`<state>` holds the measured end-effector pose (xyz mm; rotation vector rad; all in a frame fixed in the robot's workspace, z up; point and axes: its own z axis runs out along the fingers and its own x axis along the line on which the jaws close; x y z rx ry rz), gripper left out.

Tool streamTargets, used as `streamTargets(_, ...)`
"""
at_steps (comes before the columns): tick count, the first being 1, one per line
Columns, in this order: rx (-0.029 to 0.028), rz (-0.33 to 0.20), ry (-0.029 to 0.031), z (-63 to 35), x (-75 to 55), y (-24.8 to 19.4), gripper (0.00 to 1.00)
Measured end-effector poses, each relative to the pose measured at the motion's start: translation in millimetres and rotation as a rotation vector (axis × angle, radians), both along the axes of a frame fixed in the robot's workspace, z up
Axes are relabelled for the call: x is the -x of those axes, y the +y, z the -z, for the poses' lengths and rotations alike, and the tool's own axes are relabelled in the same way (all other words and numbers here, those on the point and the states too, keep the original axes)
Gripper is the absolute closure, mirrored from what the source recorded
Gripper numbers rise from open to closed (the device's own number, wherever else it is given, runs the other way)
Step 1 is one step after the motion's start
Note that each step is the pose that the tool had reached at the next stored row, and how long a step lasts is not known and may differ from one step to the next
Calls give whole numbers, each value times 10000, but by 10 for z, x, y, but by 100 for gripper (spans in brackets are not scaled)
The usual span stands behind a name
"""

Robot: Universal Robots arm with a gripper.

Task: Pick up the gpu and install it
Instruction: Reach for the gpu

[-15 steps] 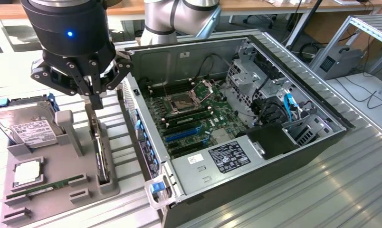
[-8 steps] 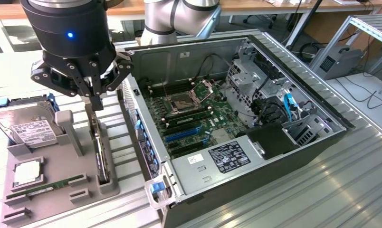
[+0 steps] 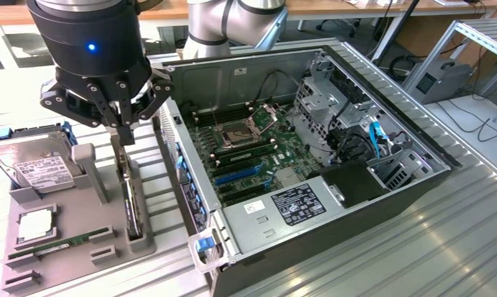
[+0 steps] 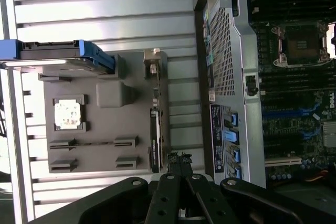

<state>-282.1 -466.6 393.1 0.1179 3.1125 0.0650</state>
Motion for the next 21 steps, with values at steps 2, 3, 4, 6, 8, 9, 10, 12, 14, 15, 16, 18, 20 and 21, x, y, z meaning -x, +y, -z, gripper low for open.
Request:
streamTargets(2,0,0,-1,0,0,-7,89)
streamTargets(3,0,0,-1,0,0,-9,89)
streamTargets(4,0,0,0,0,0,-12,89)
streamTargets(6,0,0,0,0,0,-16,89)
streamTargets(8,0,0,0,0,0,-20,89)
streamTargets(9,0,0,0,0,0,-25,89)
streamTargets(10,1,0,0,0,0,-30,89)
streamTargets(12,1,0,0,0,0,-36,89)
streamTargets(14,0,0,-1,0,0,-40,89)
streamTargets(15,1,0,-1,0,0,-42,89)
streamTargets(16,1,0,0,0,0,-44,89)
streamTargets(18,1,0,0,0,0,-48,89)
streamTargets(20,1,0,0,0,0,-52,89)
streamTargets(21,1,0,0,0,0,-55,89)
